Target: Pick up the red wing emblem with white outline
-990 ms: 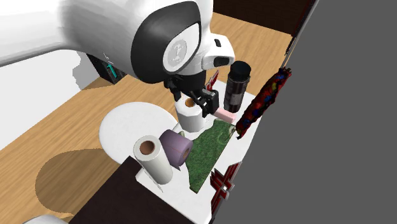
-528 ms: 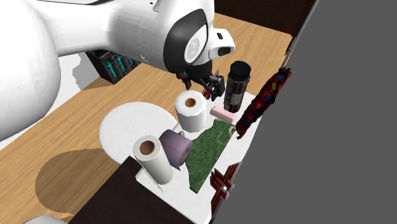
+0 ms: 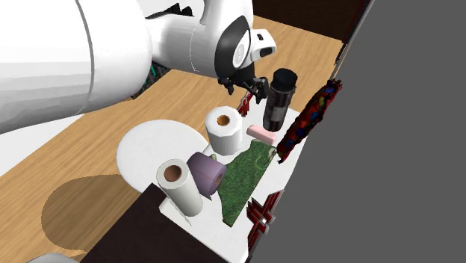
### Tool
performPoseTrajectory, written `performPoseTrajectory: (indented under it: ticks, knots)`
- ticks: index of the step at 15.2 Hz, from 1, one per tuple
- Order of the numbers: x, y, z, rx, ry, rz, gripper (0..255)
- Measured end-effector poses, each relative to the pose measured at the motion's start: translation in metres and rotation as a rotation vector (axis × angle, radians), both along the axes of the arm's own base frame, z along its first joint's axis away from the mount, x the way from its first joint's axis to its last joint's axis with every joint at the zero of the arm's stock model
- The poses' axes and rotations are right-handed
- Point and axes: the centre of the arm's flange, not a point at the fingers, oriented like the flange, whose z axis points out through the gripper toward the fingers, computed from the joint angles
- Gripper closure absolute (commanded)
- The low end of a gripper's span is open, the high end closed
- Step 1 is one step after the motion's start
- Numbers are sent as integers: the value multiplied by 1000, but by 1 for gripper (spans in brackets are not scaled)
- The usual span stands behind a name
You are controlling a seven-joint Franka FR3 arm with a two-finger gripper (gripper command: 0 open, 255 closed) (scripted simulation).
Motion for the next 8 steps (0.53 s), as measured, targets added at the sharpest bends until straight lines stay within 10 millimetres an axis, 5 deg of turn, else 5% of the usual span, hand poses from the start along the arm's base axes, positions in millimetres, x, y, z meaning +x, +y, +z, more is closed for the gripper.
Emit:
performPoseTrajectory:
  ticks: [7, 8]
  knots:
    - [3, 3, -34, -1, -4, 3, 0]
    - [3, 3, -36, -1, -4, 3, 255]
